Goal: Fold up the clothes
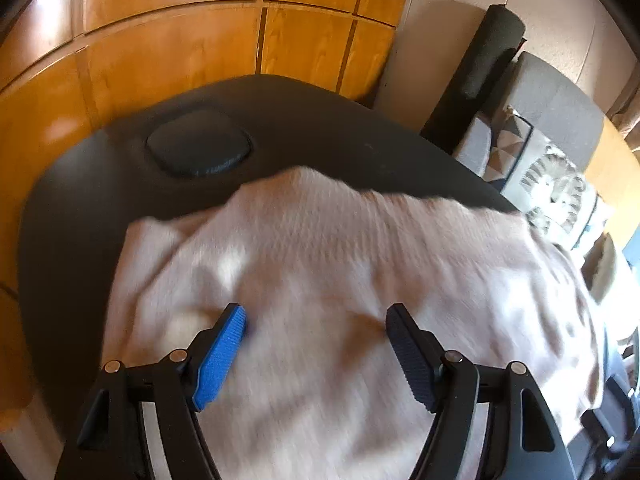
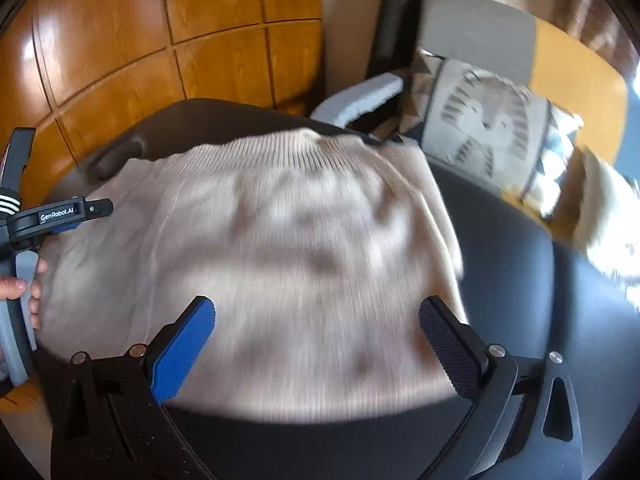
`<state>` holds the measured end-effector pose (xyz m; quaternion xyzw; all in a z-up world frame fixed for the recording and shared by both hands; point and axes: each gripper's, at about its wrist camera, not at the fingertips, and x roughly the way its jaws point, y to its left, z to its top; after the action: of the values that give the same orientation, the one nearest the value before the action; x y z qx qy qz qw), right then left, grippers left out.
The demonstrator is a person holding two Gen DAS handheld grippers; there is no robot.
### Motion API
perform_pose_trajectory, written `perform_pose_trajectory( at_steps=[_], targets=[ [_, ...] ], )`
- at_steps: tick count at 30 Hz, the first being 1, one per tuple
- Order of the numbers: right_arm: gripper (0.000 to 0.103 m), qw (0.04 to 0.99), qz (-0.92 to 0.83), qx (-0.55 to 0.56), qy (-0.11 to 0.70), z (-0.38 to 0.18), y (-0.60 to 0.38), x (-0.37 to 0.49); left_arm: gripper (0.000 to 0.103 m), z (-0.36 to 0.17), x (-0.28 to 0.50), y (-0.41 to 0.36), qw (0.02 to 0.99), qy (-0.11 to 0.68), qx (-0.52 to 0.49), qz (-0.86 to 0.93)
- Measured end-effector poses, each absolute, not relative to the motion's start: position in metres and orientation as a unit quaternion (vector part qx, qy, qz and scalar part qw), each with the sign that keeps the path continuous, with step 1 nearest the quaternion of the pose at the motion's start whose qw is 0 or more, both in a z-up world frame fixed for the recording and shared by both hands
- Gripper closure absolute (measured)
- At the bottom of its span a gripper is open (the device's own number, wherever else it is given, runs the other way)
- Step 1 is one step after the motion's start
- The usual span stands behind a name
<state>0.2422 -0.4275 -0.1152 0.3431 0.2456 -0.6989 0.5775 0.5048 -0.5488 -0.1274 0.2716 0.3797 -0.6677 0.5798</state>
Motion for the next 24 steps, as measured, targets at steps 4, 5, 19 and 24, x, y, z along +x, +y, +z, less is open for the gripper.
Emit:
perform_pose_trajectory(
  at_steps=[4, 5, 19, 24],
  targets=[
    [0.0, 0.567, -0.702, 0.35, 0.251, -0.118, -0.384, 0.252, 0.029, -0.121, 0.497, -0.507, 0.56, 0.386, 0.266, -0.683],
    [0.0, 0.564, -0.703, 0.352, 0.252, -0.119, -0.373, 0.254, 0.029, -0.119, 0.493, -0.495, 0.554, 0.387, 0.267, -0.687],
    [0.0, 0.538, -0.7, 0.401, 0.245, -0.137, -0.276, 0.251, 0.029, -0.122, 0.43, -0.398, 0.485, 0.364, 0.326, -0.725],
    [0.0, 0.526, -0.691, 0.419, 0.264, -0.152, -0.265, 0.249, 0.029, -0.131, 0.419, -0.384, 0.468, 0.365, 0.352, -0.724]
  ],
)
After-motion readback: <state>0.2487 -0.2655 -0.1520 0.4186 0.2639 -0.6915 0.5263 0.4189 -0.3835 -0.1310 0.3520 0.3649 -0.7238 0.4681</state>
